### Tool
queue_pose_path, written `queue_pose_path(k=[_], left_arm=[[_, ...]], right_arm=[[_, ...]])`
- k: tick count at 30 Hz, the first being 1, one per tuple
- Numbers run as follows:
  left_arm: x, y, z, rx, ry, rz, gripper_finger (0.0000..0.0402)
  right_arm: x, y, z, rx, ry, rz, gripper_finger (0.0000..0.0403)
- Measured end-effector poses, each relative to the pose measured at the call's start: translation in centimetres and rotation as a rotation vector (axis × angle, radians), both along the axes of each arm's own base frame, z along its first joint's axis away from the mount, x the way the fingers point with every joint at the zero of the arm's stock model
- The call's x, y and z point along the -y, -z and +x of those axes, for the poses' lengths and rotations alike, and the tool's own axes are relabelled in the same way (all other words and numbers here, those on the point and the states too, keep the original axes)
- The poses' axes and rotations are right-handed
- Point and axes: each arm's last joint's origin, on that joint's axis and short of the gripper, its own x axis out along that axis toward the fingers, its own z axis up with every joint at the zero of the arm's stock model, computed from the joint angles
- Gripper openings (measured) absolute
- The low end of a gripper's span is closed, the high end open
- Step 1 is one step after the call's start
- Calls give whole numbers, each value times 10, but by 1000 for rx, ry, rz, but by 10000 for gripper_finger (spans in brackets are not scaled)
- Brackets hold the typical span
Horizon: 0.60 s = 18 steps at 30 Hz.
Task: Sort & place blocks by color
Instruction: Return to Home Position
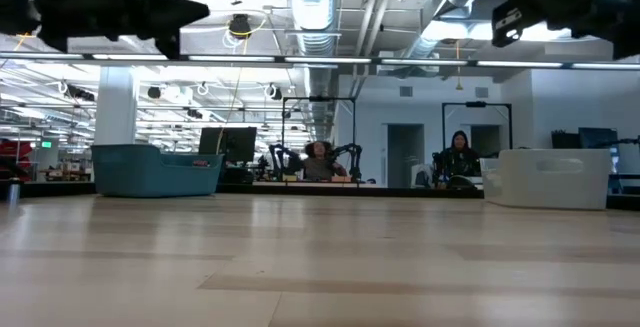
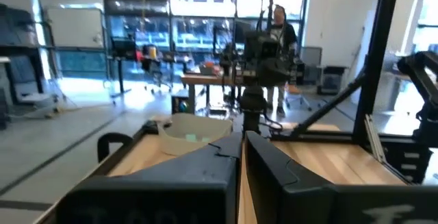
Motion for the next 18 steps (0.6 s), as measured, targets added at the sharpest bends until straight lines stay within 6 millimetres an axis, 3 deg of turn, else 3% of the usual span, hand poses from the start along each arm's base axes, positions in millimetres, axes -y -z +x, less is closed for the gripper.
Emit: queue_pose_path(k=[11, 18], left_arm=[[14, 32, -28, 107, -100, 17, 9], [20, 42, -36, 136, -79, 14, 9]], right_arm=[[14, 25, -14, -34, 24, 44, 2], [9, 38, -25, 26, 0, 89, 2]])
